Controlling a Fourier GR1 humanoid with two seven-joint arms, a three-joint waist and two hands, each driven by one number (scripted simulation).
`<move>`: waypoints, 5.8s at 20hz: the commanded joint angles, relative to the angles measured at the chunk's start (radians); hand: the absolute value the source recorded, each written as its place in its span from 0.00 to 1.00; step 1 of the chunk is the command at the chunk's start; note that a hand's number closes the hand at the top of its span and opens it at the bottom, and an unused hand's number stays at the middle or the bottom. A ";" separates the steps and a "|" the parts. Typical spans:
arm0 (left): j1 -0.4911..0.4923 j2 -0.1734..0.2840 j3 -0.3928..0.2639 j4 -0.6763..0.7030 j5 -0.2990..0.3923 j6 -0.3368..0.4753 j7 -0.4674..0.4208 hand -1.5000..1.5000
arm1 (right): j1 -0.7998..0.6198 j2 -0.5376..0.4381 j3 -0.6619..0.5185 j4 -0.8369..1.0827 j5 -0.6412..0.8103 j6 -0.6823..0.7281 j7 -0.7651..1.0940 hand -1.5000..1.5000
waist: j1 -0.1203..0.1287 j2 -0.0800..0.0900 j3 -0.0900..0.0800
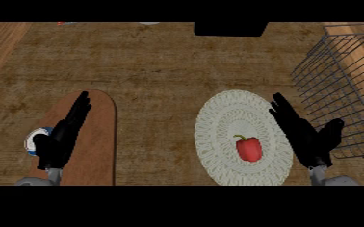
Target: Pick the bell pepper from the placemat and place it in the basket
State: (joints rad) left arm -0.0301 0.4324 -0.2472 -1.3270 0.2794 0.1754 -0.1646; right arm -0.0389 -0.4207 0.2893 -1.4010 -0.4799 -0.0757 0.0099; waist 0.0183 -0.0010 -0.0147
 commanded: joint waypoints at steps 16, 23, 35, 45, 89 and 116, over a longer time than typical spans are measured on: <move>-0.136 0.064 0.101 -0.016 0.081 -0.009 0.248 0.50 | -0.235 0.013 0.448 -0.407 0.772 0.104 -0.517 0.00 | -0.020 -0.008 0.016; -0.146 0.051 0.109 -0.016 0.066 0.006 0.274 0.50 | -0.336 -0.047 0.474 -0.643 0.895 0.232 0.090 0.00 | -0.029 -0.014 0.011; -0.142 0.065 0.118 -0.021 0.053 -0.019 0.273 0.50 | -0.658 -0.230 0.185 -0.801 0.760 0.722 0.629 0.00 | -0.026 -0.008 0.010; -0.164 0.069 0.148 -0.087 0.043 -0.013 0.367 0.50 | -0.647 -0.316 -0.068 -0.747 0.279 0.947 0.700 0.00 | -0.020 -0.003 0.014; -0.150 -0.075 0.319 -0.068 -0.104 -0.171 0.366 0.50 | -0.064 0.029 -0.016 -0.254 1.384 0.500 -0.392 0.00 | -0.020 0.000 0.015; -0.094 -0.180 0.344 -0.176 -0.210 -0.187 0.412 0.50 | -0.055 0.176 0.066 -0.028 1.679 0.318 -0.477 1.00 | -0.013 0.000 0.015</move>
State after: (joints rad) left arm -0.1923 0.2939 0.1273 -1.4270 0.0905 -0.0320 0.2404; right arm -0.1209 -0.2811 0.2948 -1.4608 1.1244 0.3064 -0.4847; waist 0.0017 -0.0007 -0.0002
